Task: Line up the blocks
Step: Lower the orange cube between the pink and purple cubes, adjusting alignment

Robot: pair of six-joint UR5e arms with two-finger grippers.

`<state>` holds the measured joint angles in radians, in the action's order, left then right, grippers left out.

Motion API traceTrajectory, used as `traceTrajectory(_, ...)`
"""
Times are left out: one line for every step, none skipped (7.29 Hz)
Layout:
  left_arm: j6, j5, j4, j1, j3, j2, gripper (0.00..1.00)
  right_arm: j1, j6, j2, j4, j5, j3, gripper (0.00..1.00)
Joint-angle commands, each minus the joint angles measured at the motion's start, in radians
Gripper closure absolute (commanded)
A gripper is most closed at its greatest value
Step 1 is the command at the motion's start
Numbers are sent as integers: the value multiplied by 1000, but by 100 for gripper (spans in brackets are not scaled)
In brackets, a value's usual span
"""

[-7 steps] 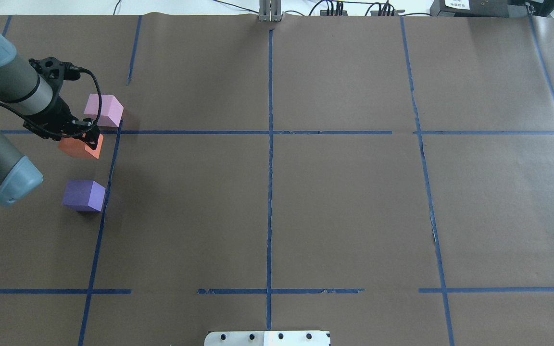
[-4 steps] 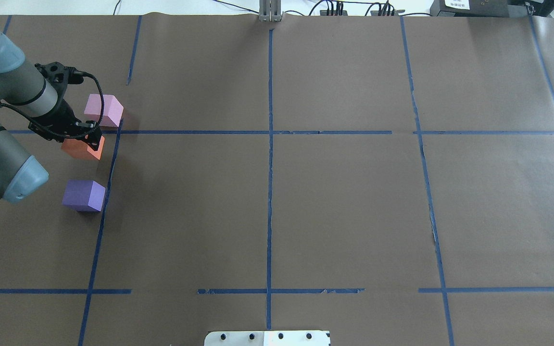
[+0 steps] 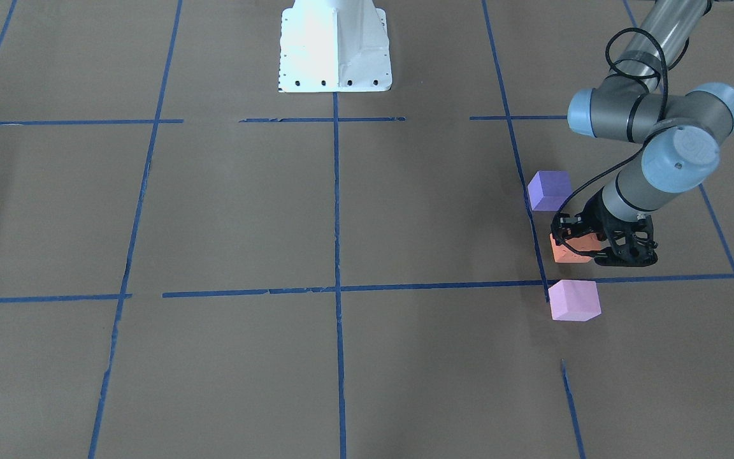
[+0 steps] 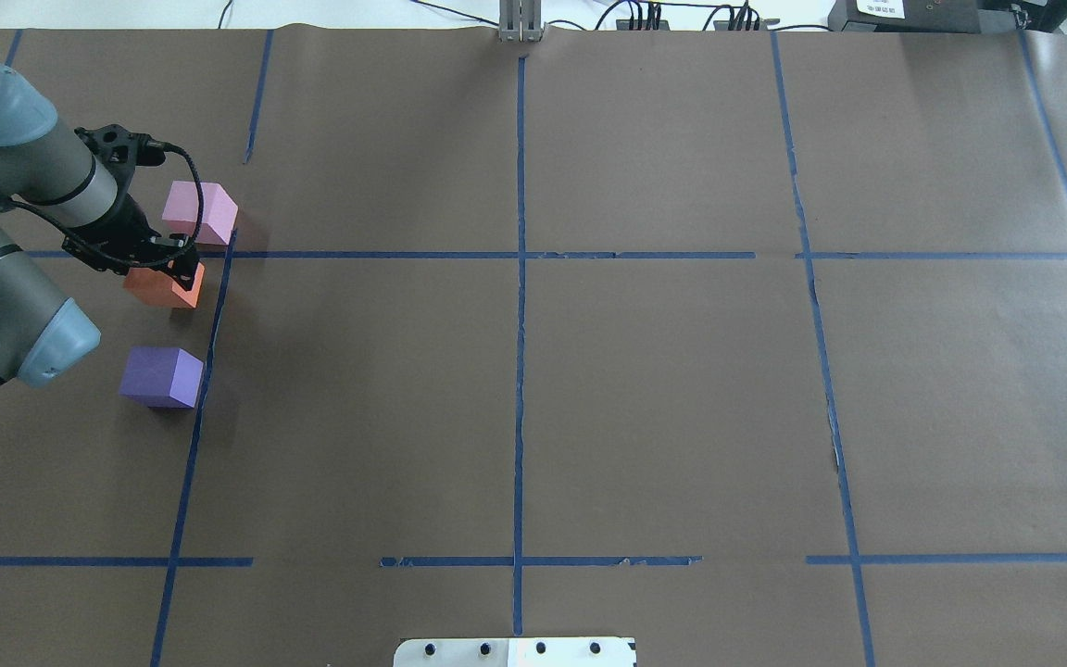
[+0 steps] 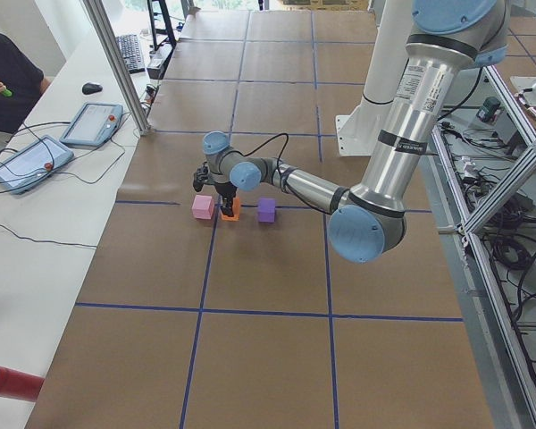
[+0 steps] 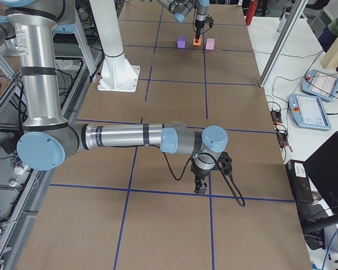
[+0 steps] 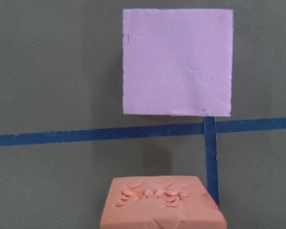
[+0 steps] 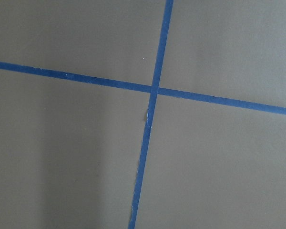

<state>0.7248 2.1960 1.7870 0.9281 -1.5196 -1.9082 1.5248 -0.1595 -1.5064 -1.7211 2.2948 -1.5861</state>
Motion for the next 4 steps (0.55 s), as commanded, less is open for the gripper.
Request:
traceTrajectory(2, 1, 8, 0, 19, -12, 57, 0, 0, 0, 0, 0, 0, 0)
traceTrajectory(2, 1, 9, -2, 24, -14, 57, 0, 0, 0, 0, 0, 0, 0)
traceTrajectory(5, 2, 21, -3, 35, -15, 57, 0, 0, 0, 0, 0, 0, 0)
traceTrajectory(5, 2, 25, -5, 44, -17, 57, 0, 0, 0, 0, 0, 0, 0)
